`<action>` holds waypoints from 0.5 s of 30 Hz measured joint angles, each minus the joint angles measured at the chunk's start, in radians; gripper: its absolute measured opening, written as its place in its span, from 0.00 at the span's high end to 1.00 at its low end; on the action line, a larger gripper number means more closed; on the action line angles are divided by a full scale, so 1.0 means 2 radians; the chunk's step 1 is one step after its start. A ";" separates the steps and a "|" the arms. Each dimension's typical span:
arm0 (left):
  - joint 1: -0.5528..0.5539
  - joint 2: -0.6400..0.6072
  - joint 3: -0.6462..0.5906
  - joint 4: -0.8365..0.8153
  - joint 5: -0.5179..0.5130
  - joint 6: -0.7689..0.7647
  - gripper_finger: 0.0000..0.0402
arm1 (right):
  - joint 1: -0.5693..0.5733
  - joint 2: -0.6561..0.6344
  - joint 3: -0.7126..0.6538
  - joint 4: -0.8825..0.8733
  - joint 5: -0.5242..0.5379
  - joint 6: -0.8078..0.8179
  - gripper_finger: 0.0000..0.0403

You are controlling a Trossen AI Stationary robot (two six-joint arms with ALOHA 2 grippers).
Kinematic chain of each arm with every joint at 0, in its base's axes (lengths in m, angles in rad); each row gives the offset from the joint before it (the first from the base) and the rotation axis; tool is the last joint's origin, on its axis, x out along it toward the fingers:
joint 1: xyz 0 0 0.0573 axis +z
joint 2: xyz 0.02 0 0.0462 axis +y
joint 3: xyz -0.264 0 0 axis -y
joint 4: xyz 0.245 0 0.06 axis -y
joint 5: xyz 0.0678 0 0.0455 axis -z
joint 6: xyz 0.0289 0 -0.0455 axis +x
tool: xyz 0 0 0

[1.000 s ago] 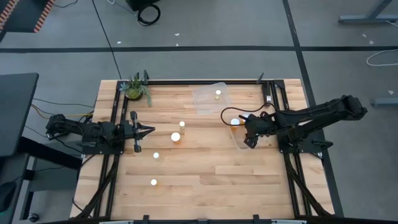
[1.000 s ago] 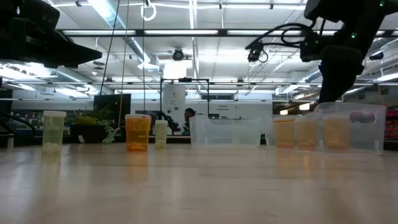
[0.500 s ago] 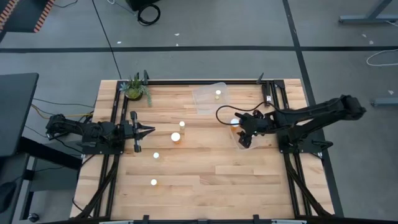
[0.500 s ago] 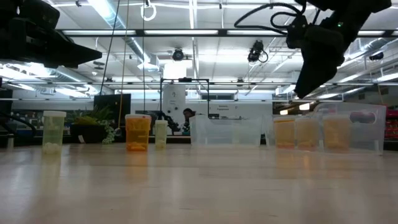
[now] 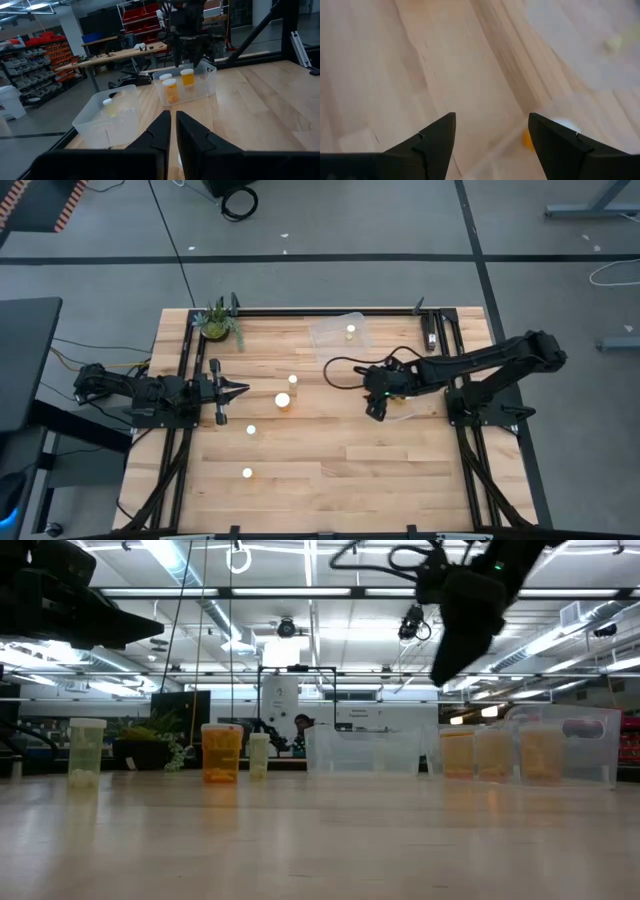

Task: Pick and place medicine bottles into bin by pill shape (circle, oval)
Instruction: Put the big orange pill bottle into the bottom transparent bin

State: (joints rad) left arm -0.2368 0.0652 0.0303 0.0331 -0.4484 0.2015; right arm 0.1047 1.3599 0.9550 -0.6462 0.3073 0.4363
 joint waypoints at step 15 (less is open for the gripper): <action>0.000 0.000 0.000 0.000 0.000 0.000 0.92 | 0.000 0.187 0.208 -0.037 -0.027 -0.116 0.36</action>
State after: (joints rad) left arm -0.2370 0.0650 0.0307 0.0333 -0.4484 0.2016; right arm 0.1047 1.7346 1.3714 -0.7197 0.2524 0.2047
